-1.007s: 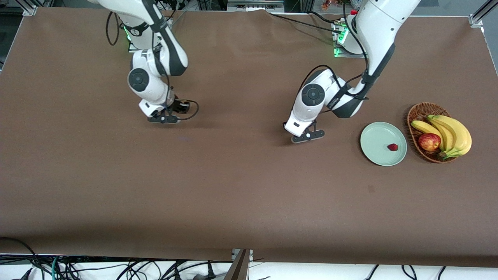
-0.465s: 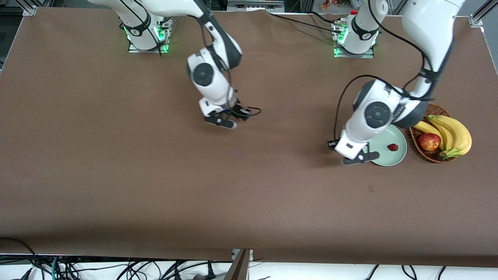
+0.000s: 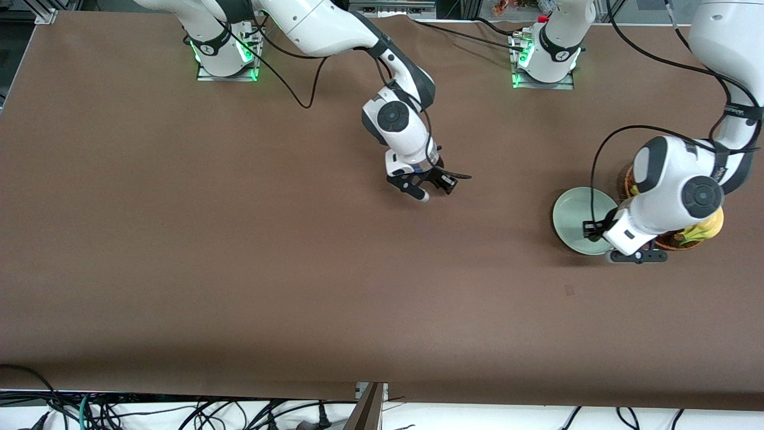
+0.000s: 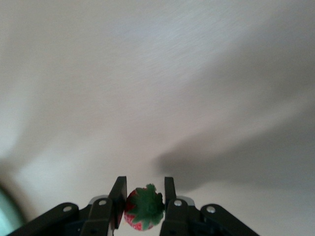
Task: Collect all strawberries into plate
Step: 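Drop the strawberry on the plate while the right gripper sets another down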
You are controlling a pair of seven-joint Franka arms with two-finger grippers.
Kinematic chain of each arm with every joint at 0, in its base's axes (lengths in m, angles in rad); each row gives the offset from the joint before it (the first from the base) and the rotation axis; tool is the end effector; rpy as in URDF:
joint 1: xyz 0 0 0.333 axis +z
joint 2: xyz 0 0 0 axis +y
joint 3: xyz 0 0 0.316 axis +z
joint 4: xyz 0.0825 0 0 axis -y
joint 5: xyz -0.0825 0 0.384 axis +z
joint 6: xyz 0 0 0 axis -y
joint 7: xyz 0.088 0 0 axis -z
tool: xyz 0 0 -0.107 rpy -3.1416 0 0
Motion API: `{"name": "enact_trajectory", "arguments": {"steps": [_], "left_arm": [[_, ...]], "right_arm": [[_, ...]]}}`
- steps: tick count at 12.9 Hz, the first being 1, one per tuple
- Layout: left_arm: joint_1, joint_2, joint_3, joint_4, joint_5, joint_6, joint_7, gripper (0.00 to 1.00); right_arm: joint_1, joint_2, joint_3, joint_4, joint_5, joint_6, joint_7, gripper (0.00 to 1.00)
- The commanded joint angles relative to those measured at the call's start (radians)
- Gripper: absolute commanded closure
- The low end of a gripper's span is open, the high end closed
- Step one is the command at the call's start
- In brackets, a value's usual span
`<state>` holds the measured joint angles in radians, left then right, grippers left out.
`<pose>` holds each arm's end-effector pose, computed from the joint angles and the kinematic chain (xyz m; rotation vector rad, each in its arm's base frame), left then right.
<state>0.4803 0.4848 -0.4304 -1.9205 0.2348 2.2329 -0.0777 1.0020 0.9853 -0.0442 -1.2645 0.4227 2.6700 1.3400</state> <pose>0.6101 0.0482 0.2487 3.1155 0.0052 -0.1825 0.4514 0.6388 0.1990 -2.5075 0.9031 0.0605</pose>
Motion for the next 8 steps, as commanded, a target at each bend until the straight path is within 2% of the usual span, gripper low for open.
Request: {"name": "enact_trajectory", "arguments": {"steps": [1,2,3,4,6,8], "left_arm": [[0.014,0.024,-0.001,-0.023,-0.02,-0.001,0.075,0.77],[0.012,0.026,0.001,-0.035,-0.019,-0.001,0.075,0.64],[0.012,0.025,0.001,-0.044,-0.017,-0.002,0.075,0.32],[0.006,0.023,0.001,-0.046,-0.015,-0.006,0.075,0.0],[-0.003,0.012,-0.004,-0.035,-0.015,-0.027,0.072,0.0],[-0.032,-0.011,-0.01,0.003,-0.022,-0.102,0.055,0.0]], "right_arm": [[0.003,0.021,-0.014,0.071,0.005,0.01,0.044,0.32],[-0.008,0.001,-0.019,0.071,0.004,-0.013,0.038,0.25],[-0.019,-0.022,-0.043,0.071,0.004,-0.091,0.027,0.15],[-0.029,-0.048,-0.081,0.077,0.005,-0.207,0.019,0.13],[-0.066,-0.13,-0.135,0.091,0.007,-0.419,-0.098,0.03],[-0.138,-0.204,-0.146,0.088,0.007,-0.589,-0.322,0.01]]}}
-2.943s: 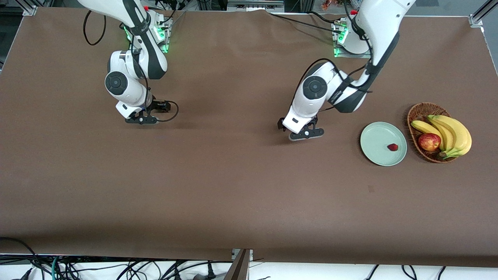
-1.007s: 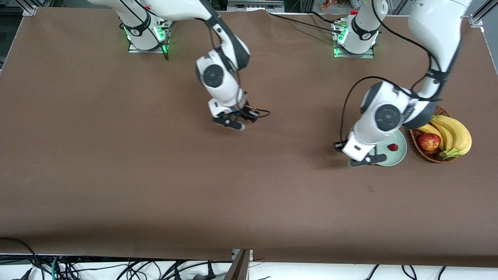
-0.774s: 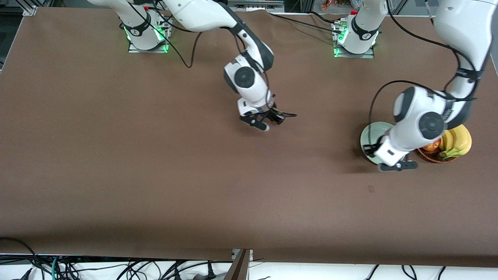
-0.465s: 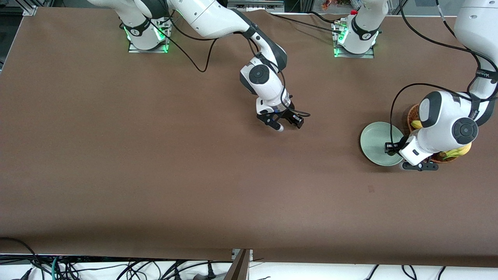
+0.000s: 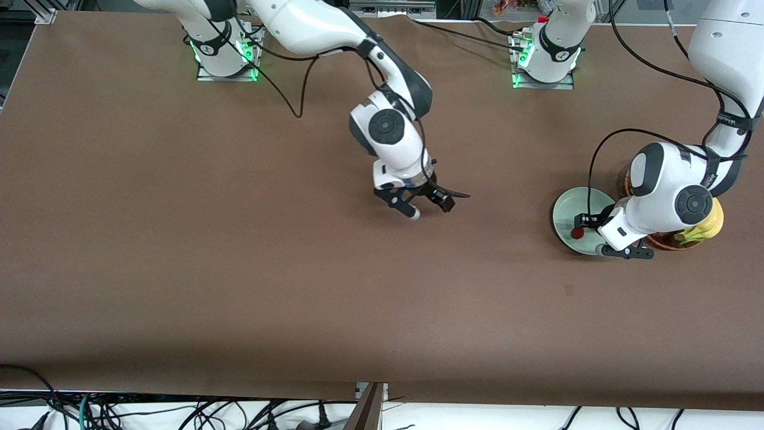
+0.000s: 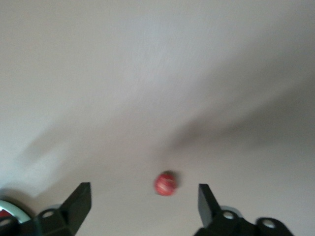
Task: Collect all strawberries into plate
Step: 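Drop the strawberry on the plate while the right gripper sets another down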
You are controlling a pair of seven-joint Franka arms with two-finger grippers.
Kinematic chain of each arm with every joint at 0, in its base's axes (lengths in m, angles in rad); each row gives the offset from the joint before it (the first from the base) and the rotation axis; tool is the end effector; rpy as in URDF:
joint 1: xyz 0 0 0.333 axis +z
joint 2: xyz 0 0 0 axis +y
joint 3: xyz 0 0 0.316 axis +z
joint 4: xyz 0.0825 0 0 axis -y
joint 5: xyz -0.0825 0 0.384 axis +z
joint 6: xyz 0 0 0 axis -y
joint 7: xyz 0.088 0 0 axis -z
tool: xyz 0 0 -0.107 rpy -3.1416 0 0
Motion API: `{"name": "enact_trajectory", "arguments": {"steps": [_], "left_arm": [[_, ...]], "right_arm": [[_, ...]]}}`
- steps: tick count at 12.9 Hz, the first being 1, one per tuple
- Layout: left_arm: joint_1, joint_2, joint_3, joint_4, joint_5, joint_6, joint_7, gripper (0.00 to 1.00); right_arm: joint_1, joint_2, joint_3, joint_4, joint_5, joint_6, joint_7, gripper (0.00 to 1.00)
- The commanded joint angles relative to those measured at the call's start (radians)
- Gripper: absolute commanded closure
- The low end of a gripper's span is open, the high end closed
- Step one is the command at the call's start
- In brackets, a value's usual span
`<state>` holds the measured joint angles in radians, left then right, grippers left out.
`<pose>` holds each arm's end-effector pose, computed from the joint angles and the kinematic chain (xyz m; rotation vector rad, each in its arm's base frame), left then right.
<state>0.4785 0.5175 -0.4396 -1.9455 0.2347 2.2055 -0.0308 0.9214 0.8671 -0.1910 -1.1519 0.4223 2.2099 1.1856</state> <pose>0.5962 0.0378 0.2201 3.0822 -0.0924 -0.3015 0.5416 0.5675 0.3022 -2.7202 0.8293 0.0962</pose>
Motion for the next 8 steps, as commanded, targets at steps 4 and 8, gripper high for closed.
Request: {"name": "enact_trajectory", "arguments": {"steps": [4,8], "left_arm": [[-0.049,-0.093,-0.144,0.036,-0.057,-0.089,-0.26,0.0],[-0.168,-0.071,-0.245,0.031,-0.043,-0.018,-0.59,0.0]], "right_arm": [[-0.119,-0.235,-0.175,-0.117,0.016,-0.362,-0.352,0.0],[-0.133,-0.383,-0.333,-0.235,0.003,-0.588,-0.745,0.0]]}}
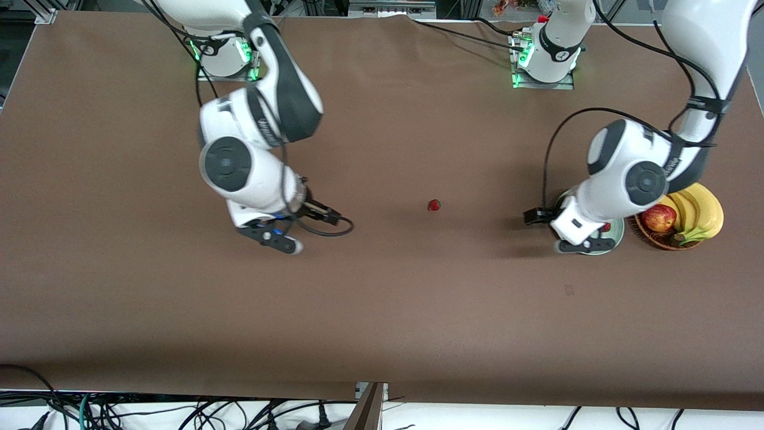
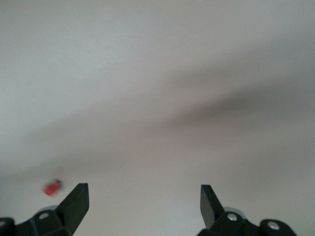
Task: Collect all strawberries into plate
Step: 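Grasp the third strawberry with the left gripper while the right gripper withdraws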
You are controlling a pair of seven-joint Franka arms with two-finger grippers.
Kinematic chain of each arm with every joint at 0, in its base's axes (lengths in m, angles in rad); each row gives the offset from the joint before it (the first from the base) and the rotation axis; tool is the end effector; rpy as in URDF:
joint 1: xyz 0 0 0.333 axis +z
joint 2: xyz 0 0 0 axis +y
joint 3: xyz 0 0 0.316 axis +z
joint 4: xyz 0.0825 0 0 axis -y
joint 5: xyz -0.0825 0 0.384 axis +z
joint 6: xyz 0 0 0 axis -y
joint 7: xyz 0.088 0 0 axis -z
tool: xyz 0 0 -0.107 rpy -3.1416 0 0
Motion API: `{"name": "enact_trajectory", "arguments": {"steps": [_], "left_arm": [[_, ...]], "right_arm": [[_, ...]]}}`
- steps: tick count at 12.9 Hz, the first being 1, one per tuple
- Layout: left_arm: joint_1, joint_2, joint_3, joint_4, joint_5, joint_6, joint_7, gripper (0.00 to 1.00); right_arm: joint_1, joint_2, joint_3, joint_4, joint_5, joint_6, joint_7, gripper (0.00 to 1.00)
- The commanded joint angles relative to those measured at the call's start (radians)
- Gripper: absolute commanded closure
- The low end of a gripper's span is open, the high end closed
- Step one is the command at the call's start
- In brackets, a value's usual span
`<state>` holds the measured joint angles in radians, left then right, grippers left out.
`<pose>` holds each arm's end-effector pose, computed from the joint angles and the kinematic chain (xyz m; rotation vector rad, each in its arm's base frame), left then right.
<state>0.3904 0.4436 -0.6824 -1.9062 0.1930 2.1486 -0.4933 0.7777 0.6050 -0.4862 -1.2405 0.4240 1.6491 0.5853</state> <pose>0.5938 -0.1469 0.3040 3.0533 0.1865 -0.1991 0.6300 0.3176 0.4323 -3.0192 0.4534 0.2797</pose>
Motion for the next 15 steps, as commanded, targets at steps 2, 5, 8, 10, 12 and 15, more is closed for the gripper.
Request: {"name": "enact_trajectory", "arguments": {"steps": [2,5,8,10,12,15], "left_arm": [[-0.189,0.036,0.006,-0.01,0.003,0.118,-0.273,0.0],[-0.327,0.108,0.009,-0.01,0.122,0.19,-0.48,0.0],[-0.392,0.21,0.015,-0.007,0.351,0.238,-0.712,0.0],[-0.401,0.251,0.015,-0.005,0.416,0.24,-0.774,0.0],[-0.404,0.259,0.015,-0.005,0.416,0.24,-0.783,0.07],[-0.403,0.26,0.023,0.007,0.414,0.24,-0.783,0.38]], "right_arm": [[-0.041,-0.322,-0.031,-0.36,-0.104,0.015,-0.275,0.0],[-0.29,-0.508,0.178,-0.456,-0.269,-0.021,-0.373,0.0],[-0.596,-0.599,0.452,-0.517,-0.347,-0.025,-0.432,0.0],[-0.597,-0.628,0.446,-0.553,-0.352,-0.006,-0.452,0.0],[-0.597,-0.625,0.445,-0.548,-0.358,0.015,-0.464,0.0],[-0.597,-0.63,0.445,-0.542,-0.404,0.011,-0.475,0.0]]}}
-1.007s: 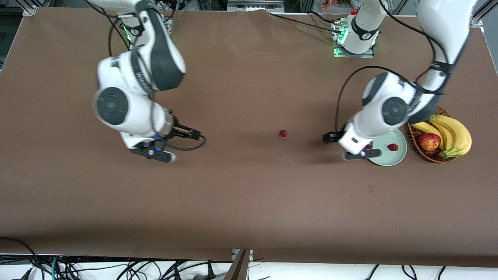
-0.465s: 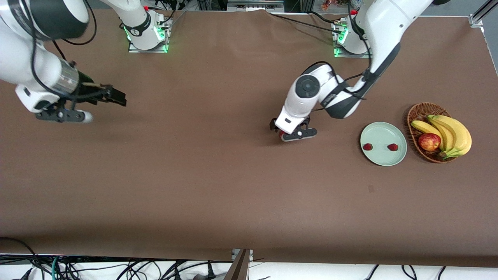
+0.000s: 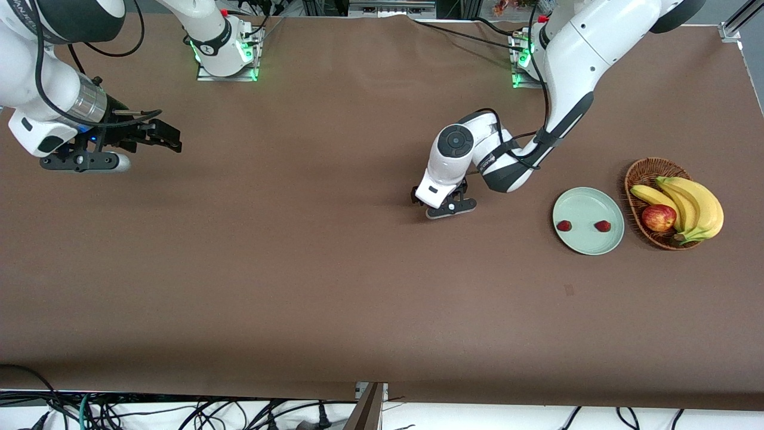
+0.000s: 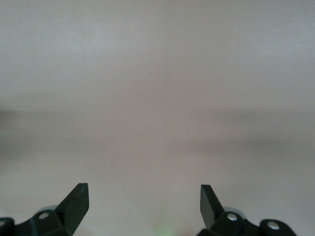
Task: Collect all strawberries into plate
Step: 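Grasp the third strawberry with the left gripper while the right gripper withdraws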
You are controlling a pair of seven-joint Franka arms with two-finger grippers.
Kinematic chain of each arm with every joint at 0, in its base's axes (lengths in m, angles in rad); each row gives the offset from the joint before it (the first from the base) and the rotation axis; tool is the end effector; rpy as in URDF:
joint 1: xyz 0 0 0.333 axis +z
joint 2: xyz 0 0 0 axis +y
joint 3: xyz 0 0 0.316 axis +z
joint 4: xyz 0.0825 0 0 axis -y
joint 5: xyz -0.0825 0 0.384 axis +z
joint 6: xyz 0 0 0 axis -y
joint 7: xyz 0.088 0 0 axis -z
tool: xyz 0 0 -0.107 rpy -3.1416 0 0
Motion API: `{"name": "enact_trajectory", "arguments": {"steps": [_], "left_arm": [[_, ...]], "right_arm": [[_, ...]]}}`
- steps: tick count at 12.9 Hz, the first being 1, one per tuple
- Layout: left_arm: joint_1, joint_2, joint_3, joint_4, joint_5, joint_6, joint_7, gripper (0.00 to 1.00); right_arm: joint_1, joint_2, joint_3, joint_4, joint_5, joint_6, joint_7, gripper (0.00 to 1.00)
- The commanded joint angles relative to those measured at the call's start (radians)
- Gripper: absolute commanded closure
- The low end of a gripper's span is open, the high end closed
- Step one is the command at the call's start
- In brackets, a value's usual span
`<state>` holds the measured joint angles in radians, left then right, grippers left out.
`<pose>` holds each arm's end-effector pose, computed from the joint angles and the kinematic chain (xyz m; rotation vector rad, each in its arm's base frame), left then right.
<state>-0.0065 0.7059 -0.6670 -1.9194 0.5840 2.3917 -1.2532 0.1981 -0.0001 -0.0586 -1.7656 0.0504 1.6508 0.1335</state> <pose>0.4933 -0.3701 0.1844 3.1122 0.3837 -0.0593 0.5443 0.0815 0.5394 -3.1021 0.0014 0.1870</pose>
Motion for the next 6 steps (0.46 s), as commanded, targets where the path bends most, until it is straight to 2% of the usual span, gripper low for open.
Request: {"name": "enact_trajectory", "arguments": {"steps": [1,3,6], "left_arm": [[-0.006,0.003,0.009,0.026,0.02,-0.003,-0.023,0.44],[-0.007,0.018,0.009,0.046,0.017,-0.005,-0.023,0.55],[-0.006,0.02,0.01,0.048,0.014,-0.005,-0.025,0.64]], "right_arm": [[-0.017,-0.024,0.02,-0.017,-0.032,0.007,-0.028,0.0],[-0.017,-0.026,0.023,-0.008,-0.032,0.003,-0.029,0.0],[-0.017,-0.032,0.023,-0.005,-0.032,-0.003,-0.029,0.0]]}}
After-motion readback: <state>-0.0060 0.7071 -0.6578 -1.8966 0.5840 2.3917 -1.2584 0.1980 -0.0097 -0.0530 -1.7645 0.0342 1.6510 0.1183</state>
